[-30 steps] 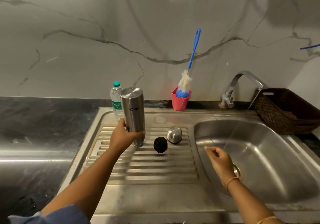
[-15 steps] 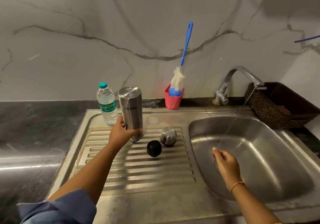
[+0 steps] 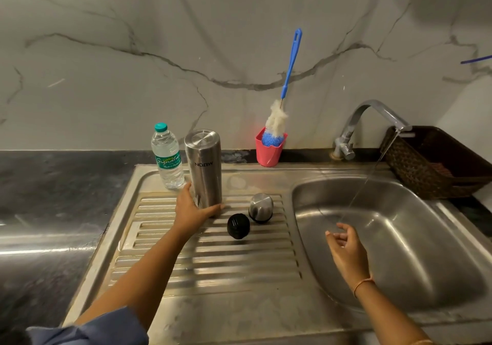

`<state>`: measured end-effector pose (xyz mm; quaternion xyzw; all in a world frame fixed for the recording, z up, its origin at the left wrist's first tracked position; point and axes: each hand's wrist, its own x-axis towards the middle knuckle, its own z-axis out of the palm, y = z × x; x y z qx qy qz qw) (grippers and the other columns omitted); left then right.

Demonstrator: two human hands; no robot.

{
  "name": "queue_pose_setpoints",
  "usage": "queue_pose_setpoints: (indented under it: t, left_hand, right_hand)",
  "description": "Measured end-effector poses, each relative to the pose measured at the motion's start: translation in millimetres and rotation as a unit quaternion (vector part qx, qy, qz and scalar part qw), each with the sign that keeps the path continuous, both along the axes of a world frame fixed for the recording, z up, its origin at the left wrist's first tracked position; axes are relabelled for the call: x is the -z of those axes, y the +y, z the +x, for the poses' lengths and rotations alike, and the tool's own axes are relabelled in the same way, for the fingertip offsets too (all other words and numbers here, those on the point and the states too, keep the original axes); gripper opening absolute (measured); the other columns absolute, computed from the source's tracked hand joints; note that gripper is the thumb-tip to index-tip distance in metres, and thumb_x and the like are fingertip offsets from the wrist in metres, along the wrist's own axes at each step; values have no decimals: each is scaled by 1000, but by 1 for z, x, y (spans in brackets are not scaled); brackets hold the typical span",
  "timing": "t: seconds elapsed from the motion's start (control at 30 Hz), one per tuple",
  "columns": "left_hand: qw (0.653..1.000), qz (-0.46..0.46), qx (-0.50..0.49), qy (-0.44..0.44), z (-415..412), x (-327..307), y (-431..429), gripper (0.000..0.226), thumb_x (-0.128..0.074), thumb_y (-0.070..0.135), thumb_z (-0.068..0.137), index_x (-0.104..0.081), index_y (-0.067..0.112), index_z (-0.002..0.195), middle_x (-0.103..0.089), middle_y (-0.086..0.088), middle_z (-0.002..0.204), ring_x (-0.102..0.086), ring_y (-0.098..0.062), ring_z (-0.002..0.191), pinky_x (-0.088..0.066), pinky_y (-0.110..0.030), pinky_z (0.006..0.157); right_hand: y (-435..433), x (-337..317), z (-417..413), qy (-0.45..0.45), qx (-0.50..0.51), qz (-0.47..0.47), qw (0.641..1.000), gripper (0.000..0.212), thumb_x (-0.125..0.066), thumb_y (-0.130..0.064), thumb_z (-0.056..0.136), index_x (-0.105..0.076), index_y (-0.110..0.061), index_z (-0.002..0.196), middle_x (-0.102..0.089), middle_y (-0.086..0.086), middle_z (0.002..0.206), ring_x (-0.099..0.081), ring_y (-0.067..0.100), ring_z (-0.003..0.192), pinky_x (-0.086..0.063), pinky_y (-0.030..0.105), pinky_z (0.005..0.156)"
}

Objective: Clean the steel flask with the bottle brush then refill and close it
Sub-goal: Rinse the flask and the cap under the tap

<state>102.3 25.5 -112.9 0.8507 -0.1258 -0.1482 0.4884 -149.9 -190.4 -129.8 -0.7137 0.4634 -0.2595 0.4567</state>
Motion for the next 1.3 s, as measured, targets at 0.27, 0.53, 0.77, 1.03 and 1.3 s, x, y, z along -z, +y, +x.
queue_pose_setpoints:
  t: [0.27,0.53,0.77,1.03,1.3]
  left_hand:
    - [988,30,-127,-80,-73,28,9,52,-64,17,86,-44,12,134,-48,-12,133,-40,-28,124,-34,-42,105]
    - [985,48,92,-139,-88,28,-7,74,-73,33,80,-36,36,143,-24,2,154,-26,-23,138,-25,-35,112]
    - [993,47,26,-110,-104,21,-24,52,-78,29,75,-55,23,122,-56,2,114,-53,-13,101,-42,-24,82]
    - [997,-49,-41,-39,-173,16,-77,42,-79,28,74,-52,23,105,-59,9,98,-58,-7,90,-41,-12,66]
    - [937,-211,-67,272,-204,-25,-223,30,-65,12,87,-51,0,111,-58,-20,105,-58,-24,85,-56,-35,67]
  right_hand:
    - [-12,12,-12,55,77,-2,996,43,-52,2,87,-44,-2,129,-61,14,86,-54,32,79,-40,37,73]
    - [-13,20,-24,47,83,20,995,41,-52,2,87,-47,-4,127,-58,11,83,-52,29,78,-40,33,71]
    - [-38,15,-38,28,56,23,998,39,-51,1,87,-49,-5,125,-57,7,82,-53,29,78,-42,34,73]
    - [-80,22,-48,8,-33,70,997,30,-56,-4,88,-54,-8,118,-64,12,93,-60,31,86,-48,40,78]
    - [-136,-15,-57,-98,-192,68,974,46,-50,-4,92,-37,-27,130,-57,5,111,-59,13,78,-47,23,64]
